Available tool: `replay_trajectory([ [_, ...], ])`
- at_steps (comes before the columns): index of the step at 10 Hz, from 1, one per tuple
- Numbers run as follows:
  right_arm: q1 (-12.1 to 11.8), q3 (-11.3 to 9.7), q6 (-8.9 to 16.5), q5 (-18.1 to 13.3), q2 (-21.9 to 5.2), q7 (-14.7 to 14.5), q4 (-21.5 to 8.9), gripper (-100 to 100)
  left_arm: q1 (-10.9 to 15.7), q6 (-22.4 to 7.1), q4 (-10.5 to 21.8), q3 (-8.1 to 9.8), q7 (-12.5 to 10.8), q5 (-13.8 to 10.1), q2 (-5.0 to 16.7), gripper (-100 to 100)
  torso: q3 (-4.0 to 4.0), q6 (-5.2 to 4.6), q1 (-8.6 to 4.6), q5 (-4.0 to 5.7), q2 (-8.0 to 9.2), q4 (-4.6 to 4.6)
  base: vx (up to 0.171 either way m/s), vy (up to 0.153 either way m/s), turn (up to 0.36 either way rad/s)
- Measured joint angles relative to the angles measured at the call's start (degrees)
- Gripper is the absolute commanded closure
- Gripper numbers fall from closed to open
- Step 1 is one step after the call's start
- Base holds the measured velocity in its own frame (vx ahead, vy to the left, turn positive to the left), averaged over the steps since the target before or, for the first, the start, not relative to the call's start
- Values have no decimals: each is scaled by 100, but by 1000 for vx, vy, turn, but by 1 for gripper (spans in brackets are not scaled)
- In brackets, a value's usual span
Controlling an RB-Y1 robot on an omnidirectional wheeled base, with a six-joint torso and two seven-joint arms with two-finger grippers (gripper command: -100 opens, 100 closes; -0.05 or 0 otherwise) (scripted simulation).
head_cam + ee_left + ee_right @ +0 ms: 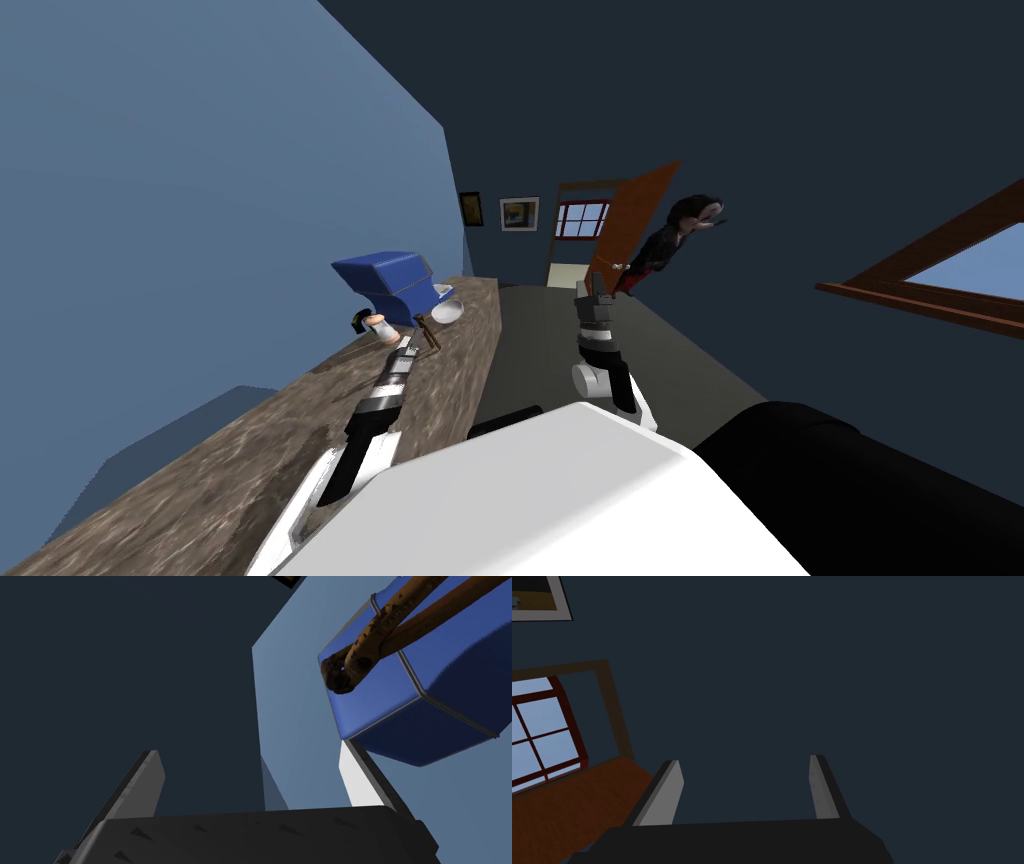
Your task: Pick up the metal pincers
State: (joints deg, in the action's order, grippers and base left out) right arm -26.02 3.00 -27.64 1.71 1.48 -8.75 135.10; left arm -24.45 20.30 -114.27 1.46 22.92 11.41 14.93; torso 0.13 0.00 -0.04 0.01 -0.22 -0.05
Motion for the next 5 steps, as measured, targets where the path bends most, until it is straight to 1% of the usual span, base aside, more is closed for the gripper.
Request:
replay_trajectory([
  [1,0,0,0,0,0,0,0,0,8,-23,131,28,92,117,152,-100,2,0,2,0,-3,-1,61,-7,-22],
  [2,0,0,0,0,0,0,0,0,-18,-8,247,15,213,244,222,-100,1,1,2,-1,-1,-1,44,-9,-14],
  [3,0,0,0,0,0,0,0,0,30,-15,379,26,304,337,327,-100,-1,0,1,0,3,1,40,-9,-22],
  [5,0,0,0,0,0,0,0,0,51,-82,530,44,450,516,530,-100,-4,0,2,0,6,1,43,-2,-22],
])
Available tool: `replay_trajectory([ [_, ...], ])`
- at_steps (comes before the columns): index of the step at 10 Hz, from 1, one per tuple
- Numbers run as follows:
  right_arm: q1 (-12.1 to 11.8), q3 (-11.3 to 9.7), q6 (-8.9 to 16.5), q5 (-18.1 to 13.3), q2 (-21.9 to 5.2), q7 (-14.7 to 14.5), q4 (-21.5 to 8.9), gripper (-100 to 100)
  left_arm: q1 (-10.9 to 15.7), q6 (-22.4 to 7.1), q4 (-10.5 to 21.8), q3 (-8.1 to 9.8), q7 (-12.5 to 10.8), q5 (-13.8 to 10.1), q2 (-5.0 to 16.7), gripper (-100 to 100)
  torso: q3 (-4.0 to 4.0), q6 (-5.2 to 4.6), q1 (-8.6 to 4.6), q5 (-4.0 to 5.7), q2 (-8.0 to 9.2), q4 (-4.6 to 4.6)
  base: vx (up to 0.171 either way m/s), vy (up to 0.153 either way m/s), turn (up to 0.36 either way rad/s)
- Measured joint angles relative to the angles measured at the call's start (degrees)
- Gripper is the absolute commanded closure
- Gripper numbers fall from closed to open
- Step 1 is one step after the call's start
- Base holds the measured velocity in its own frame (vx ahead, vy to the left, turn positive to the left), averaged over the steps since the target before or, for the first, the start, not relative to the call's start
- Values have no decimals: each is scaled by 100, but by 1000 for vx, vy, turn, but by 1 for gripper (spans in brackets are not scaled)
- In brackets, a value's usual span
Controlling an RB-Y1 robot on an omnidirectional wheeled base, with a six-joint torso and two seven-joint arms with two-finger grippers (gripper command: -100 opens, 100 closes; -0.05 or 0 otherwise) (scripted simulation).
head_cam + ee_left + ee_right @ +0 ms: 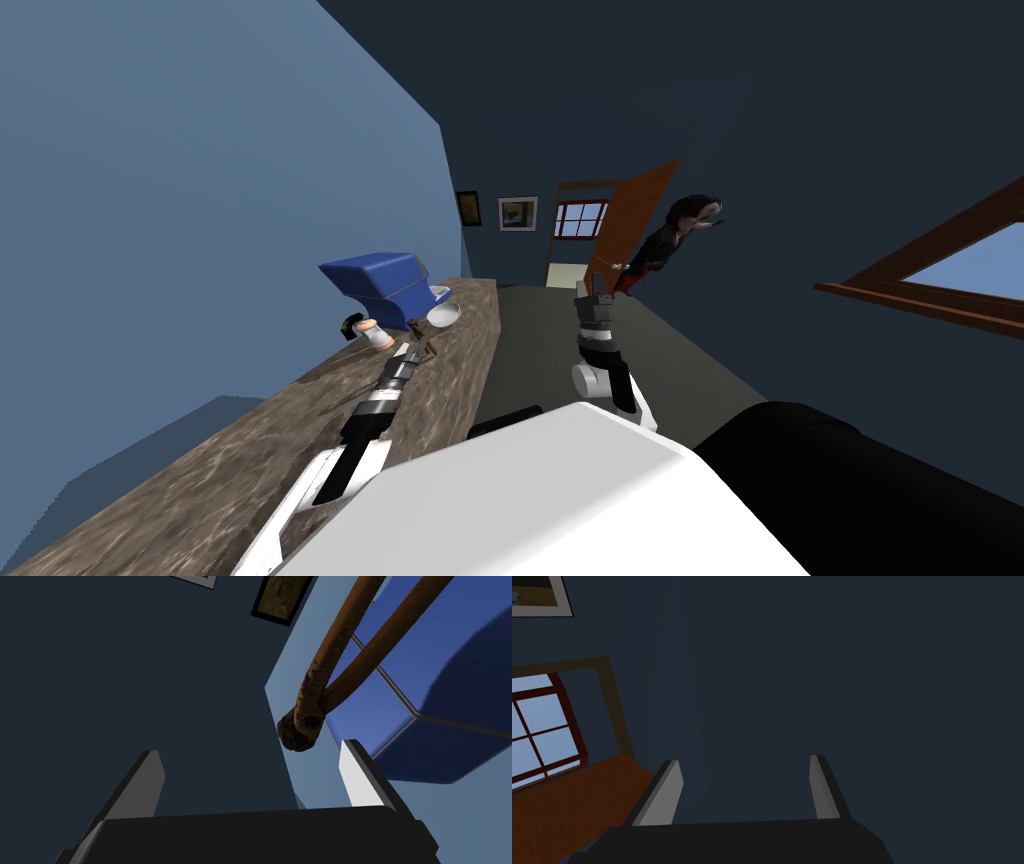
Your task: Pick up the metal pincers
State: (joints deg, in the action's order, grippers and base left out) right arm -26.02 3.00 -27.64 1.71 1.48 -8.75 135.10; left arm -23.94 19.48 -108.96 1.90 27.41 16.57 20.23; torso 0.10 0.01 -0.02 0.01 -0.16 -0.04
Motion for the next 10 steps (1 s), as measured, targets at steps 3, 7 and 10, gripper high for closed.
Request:
replay_trajectory([
  [3,0,0,0,0,0,0,0,0,66,-67,309,43,221,269,300,-100,3,0,-1,0,-6,-1,54,-9,-23],
  [7,0,0,0,0,0,0,0,0,101,-97,756,106,554,655,644,-100,2,0,2,0,-3,-1,51,-3,-26],
  [10,0,0,0,0,0,0,0,0,109,-144,855,107,681,791,752,-100,-6,1,0,0,12,2,-4,0,41],
])
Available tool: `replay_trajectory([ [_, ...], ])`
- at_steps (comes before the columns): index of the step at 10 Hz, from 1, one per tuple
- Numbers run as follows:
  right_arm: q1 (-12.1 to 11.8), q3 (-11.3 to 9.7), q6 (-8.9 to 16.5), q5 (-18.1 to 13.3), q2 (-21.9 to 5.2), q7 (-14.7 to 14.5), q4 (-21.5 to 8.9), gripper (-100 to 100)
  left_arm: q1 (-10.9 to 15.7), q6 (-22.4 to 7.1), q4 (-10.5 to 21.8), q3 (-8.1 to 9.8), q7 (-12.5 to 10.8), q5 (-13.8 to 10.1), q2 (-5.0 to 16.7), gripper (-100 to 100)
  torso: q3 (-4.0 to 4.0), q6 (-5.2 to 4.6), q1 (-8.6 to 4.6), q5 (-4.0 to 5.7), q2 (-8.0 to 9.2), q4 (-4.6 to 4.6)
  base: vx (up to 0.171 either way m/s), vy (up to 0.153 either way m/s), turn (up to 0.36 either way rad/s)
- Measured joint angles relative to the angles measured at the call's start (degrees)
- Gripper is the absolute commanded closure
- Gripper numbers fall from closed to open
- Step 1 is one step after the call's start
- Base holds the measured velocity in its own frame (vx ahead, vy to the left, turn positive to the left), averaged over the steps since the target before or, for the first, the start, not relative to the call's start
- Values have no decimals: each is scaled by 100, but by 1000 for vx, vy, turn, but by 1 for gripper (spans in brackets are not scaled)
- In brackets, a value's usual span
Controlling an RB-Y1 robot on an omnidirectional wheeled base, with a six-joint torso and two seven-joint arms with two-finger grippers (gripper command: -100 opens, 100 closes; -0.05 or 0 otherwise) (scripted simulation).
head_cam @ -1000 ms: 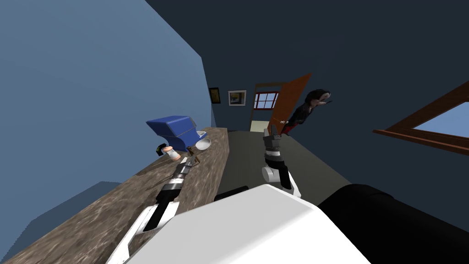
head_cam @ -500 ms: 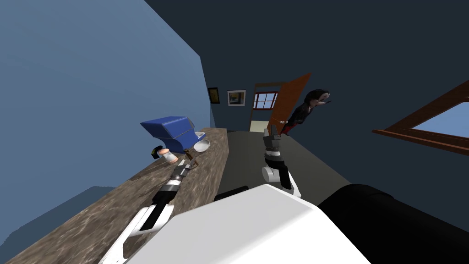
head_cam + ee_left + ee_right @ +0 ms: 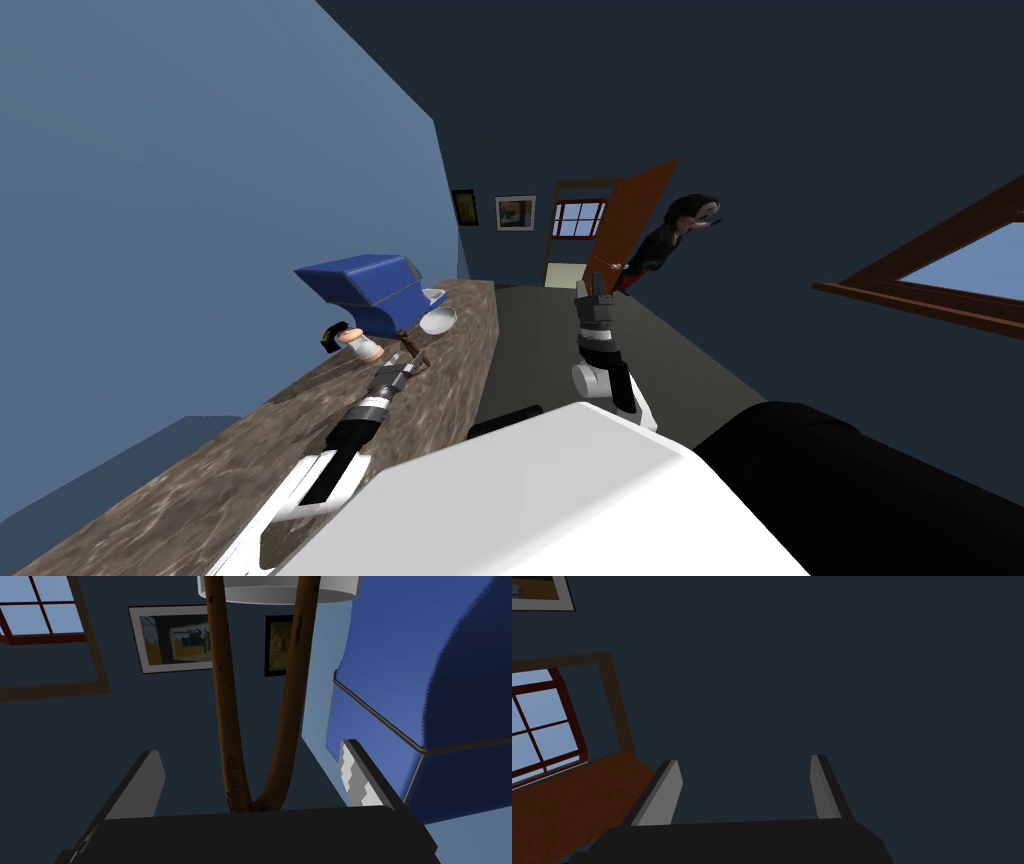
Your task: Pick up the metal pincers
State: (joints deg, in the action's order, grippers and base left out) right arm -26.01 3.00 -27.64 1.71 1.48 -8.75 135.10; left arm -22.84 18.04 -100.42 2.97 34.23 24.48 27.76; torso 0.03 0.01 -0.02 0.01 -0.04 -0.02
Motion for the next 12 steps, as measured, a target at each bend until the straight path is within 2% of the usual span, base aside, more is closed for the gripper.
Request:
replay_trajectory([
  [1,0,0,0,0,0,0,0,0,158,48,163,-38,-7,90,-78,-100,-8,1,-1,-1,15,3,-60,-7,99],
  [6,1,0,0,0,0,0,0,0,905,160,902,-115,-121,290,-160,-100,-11,-1,-1,0,18,5,-43,-1,67],
  [12,1,0,0,0,0,0,0,0,1959,389,2002,-216,-214,585,-352,-100,-9,-2,-3,1,15,4,-43,-1,69],
])
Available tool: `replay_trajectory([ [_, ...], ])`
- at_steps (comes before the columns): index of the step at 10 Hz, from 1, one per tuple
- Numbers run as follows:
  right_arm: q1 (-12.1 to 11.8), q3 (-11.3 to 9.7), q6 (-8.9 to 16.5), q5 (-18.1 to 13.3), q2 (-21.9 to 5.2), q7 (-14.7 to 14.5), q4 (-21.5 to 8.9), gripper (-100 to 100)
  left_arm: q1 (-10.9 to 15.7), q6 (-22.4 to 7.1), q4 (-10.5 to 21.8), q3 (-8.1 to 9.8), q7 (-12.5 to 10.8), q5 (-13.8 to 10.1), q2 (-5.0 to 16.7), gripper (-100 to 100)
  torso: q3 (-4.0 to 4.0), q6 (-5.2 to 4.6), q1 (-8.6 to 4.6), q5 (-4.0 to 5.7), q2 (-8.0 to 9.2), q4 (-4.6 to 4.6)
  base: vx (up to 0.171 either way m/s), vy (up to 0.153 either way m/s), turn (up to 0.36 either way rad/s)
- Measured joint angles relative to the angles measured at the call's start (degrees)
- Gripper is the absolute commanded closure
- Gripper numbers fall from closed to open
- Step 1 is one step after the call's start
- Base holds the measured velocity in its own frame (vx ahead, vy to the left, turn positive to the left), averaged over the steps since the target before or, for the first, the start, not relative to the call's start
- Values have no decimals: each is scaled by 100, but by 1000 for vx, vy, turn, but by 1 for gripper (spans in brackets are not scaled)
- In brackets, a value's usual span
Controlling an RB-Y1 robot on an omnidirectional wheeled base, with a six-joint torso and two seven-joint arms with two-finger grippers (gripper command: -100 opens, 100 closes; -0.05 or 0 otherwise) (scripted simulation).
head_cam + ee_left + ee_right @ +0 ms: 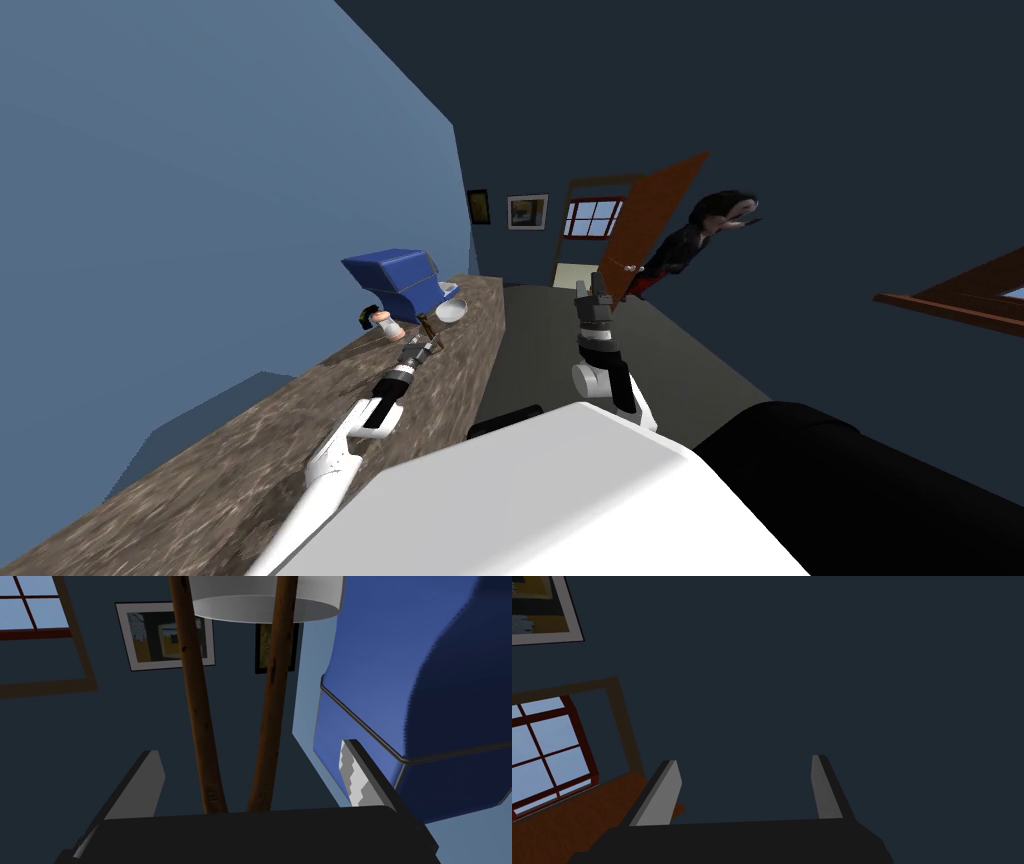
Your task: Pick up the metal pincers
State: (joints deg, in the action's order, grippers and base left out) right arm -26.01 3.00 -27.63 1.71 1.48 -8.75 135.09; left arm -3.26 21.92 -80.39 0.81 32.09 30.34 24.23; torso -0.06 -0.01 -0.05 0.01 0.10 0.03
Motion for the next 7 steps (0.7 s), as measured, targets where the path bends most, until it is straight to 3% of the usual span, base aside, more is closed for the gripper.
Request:
replay_trajectory([
  [5,0,0,0,0,0,0,0,0,846,112,795,-129,-106,291,-176,-100,-5,2,0,0,9,2,-43,-1,62],
  [7,0,0,0,0,0,0,0,0,1080,141,1071,-131,-129,303,-163,-100,3,2,2,0,-5,-2,-22,5,80],
])
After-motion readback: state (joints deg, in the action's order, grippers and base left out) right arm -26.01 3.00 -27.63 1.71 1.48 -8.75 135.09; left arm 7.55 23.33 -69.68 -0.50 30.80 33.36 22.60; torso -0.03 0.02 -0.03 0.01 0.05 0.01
